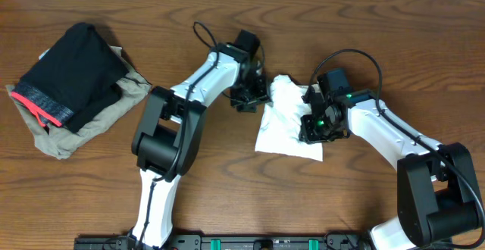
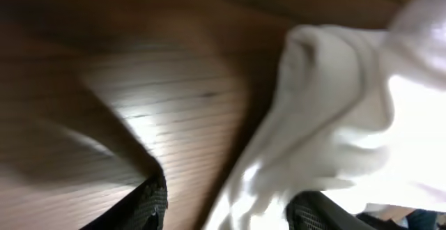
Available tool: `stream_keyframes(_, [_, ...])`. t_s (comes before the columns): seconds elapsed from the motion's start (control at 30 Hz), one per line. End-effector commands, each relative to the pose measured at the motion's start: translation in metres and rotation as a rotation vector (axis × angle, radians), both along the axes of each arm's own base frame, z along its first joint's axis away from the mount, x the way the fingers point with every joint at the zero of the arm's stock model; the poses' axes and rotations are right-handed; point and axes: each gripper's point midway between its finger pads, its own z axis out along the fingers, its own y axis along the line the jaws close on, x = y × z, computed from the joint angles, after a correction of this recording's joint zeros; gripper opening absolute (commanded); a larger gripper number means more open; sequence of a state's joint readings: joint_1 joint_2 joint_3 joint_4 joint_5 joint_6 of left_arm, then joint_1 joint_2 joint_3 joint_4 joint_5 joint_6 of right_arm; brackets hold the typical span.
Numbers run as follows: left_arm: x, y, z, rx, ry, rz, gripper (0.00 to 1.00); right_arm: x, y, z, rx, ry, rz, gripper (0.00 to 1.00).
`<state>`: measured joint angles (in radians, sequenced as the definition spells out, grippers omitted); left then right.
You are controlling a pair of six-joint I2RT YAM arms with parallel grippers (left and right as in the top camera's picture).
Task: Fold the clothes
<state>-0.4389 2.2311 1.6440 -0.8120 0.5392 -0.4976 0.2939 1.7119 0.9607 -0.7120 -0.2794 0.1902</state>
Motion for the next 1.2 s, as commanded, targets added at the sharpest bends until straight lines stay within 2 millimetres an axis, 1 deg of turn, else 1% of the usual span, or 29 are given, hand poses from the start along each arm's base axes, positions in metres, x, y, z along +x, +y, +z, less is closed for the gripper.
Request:
stream_keyframes(0.0, [0.006,0.026,-0.014,0.086,0.003,0.032,0.55,-0.008,-0.03,-0.013,-0.143,0.046,-0.116,0.26])
stream_keyframes(0.1, [0.006,0.028,-0.014,0.089,0.005,0.034,0.55,-0.008,-0.036,-0.013,-0.161,0.05,-0.14,0.26])
stream_keyframes(0.23, [0.007,0.027,-0.013,0.08,-0.006,0.017,0.55,-0.002,-0.036,-0.012,-0.152,0.03,-0.147,0.23])
stream_keyframes(0.3, [0.008,0.025,-0.009,0.06,-0.028,-0.026,0.55,0.001,-0.029,-0.007,-0.111,0.016,-0.097,0.22])
stream_keyframes(0.33, [0.007,0.023,-0.005,0.046,-0.041,-0.051,0.55,0.001,-0.024,-0.001,-0.084,0.012,-0.074,0.23])
stream_keyframes(0.4, [0.006,0.024,0.007,0.041,-0.06,-0.077,0.55,0.004,-0.02,0.014,-0.065,-0.003,-0.056,0.24])
stream_keyframes(0.53, [0.008,0.029,0.039,0.022,-0.119,-0.093,0.55,0.013,-0.018,0.06,-0.047,-0.086,-0.012,0.26])
stream_keyframes(0.57, [0.01,0.032,0.05,0.015,-0.142,-0.092,0.55,0.017,-0.017,0.077,-0.039,-0.128,0.001,0.27])
stream_keyframes(0.6, [0.011,0.033,0.06,0.008,-0.163,-0.085,0.55,0.021,-0.016,0.09,-0.033,-0.165,0.011,0.28])
stream_keyframes(0.67, [0.016,0.038,0.083,-0.009,-0.217,-0.069,0.55,0.031,-0.019,0.117,-0.042,-0.257,0.005,0.33])
stream_keyframes(0.73, [0.02,0.041,0.106,-0.027,-0.272,-0.058,0.56,0.039,-0.024,0.134,-0.064,-0.332,-0.009,0.36])
stream_keyframes(0.77, [0.021,0.041,0.116,-0.036,-0.302,-0.061,0.59,0.042,-0.025,0.139,-0.066,-0.36,-0.007,0.35])
stream_keyframes(0.83, [0.022,0.039,0.127,-0.048,-0.347,-0.082,0.6,0.046,-0.024,0.141,-0.066,-0.387,0.019,0.32])
stream_keyframes(0.93, [0.019,0.034,0.126,-0.051,-0.346,-0.095,0.61,0.049,-0.024,0.132,-0.077,-0.378,0.031,0.31])
stream_keyframes(1.0, [0.015,0.028,0.117,-0.046,-0.324,-0.112,0.61,0.052,-0.024,0.119,-0.09,-0.35,0.032,0.31])
stream_keyframes(1.17, [-0.001,0.011,0.09,-0.026,-0.247,-0.163,0.61,0.062,-0.026,0.071,-0.135,-0.245,0.036,0.3])
